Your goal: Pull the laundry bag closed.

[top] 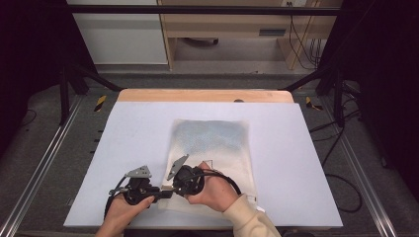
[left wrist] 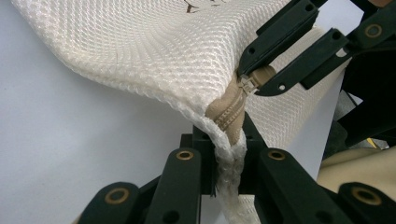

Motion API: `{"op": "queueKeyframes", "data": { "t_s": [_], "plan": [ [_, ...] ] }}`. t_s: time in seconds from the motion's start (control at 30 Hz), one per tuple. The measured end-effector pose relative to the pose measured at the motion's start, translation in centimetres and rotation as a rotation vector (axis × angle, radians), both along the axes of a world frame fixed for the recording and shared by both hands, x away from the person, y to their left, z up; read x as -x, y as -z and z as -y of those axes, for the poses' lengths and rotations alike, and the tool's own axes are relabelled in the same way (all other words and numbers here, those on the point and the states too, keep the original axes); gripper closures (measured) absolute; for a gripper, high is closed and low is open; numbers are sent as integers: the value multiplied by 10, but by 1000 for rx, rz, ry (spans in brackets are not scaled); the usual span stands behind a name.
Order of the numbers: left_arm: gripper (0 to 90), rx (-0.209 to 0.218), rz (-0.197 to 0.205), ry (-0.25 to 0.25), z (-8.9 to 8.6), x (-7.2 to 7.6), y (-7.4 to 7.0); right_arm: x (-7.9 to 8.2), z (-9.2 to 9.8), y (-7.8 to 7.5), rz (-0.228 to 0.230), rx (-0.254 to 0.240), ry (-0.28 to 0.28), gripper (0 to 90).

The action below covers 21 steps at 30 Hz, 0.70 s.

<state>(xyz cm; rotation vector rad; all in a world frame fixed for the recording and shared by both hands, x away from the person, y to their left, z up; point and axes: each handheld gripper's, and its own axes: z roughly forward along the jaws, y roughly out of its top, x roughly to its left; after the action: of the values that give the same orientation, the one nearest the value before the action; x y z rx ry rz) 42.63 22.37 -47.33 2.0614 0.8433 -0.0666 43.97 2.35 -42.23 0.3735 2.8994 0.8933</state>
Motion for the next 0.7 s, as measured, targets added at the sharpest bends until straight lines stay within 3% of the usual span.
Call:
{"op": "queueKeyframes", "data": {
  "t_s": [0.2,0.7],
  "plan": [
    [822,1,6,8,1,1,-1,0,7,0,-4,16,20,821],
    [822,-16,7,37,9,5,1,3,18,3,-18,5,29,820]
  ]
}}
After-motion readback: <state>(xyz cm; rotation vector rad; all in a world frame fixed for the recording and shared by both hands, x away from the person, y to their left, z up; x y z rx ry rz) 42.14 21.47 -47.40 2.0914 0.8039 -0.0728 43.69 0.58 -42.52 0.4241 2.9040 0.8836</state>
